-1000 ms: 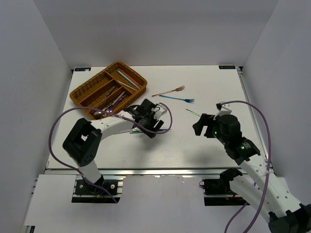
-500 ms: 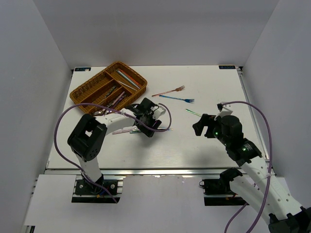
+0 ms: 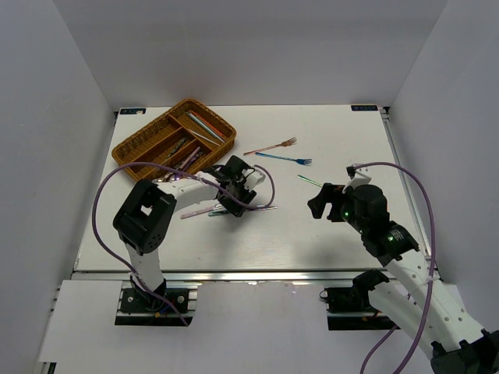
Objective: Sort the eating utensils into containers
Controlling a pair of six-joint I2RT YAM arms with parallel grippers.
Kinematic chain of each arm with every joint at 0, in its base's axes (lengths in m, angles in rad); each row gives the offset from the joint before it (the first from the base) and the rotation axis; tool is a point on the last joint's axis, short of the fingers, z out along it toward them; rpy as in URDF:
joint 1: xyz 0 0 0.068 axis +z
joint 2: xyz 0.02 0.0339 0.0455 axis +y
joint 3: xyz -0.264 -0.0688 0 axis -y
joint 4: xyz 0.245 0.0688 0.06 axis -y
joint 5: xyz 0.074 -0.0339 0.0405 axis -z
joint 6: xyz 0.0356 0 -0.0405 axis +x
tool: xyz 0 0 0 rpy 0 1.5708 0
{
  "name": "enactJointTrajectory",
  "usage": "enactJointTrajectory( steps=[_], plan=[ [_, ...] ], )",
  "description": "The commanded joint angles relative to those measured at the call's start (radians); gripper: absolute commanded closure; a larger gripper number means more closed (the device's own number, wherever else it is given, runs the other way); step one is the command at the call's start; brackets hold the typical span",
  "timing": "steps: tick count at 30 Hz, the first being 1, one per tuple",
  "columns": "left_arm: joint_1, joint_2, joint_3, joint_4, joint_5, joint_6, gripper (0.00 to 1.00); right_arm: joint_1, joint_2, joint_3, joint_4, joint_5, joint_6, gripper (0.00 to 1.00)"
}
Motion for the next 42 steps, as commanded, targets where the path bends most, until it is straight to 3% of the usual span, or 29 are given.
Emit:
enactJointTrajectory(
  steps=[1,4,17,20,24,26,28,32,36,42],
  plan=[
    [0.007,0.024,0.012,-0.011,0.042,-0.007,0.49,-0.002,-0.019,0.018,0.034,0.001,-0.013,0.11],
    [-0.002,0.012,-0.016,0.007,0.068,-0.035,0.54,-0.003,-0.025,0.018,0.036,0.007,-0.011,0.11],
    [-0.154,0.01,-0.174,0.159,-0.01,-0.207,0.55,-0.003,-0.052,0.007,0.042,0.001,-0.004,0.11],
    [-0.169,0.001,-0.195,0.168,-0.039,-0.223,0.63,-0.002,-0.065,0.013,0.031,0.006,-0.004,0.11],
    [-0.197,0.01,-0.194,0.138,-0.131,-0.236,0.85,-0.002,-0.12,0.022,0.014,0.042,0.007,0.11],
    [-0.205,0.015,-0.195,0.141,-0.174,-0.246,0.89,-0.002,-0.147,0.027,0.007,0.076,0.015,0.11],
    [-0.212,0.019,-0.2,0.147,-0.215,-0.265,1.0,-0.002,-0.186,0.038,-0.006,0.091,0.022,0.11],
    [-0.244,0.003,-0.189,0.165,-0.235,-0.292,1.0,-0.002,-0.222,0.073,-0.029,0.111,0.022,0.11],
    [-0.249,-0.17,-0.133,0.159,-0.23,-0.291,1.0,-0.003,-0.228,0.125,-0.065,0.128,0.005,0.11],
    [-0.211,-0.341,0.054,-0.005,-0.431,-0.169,1.0,-0.002,-0.231,0.145,-0.068,0.142,-0.008,0.11]
  ],
)
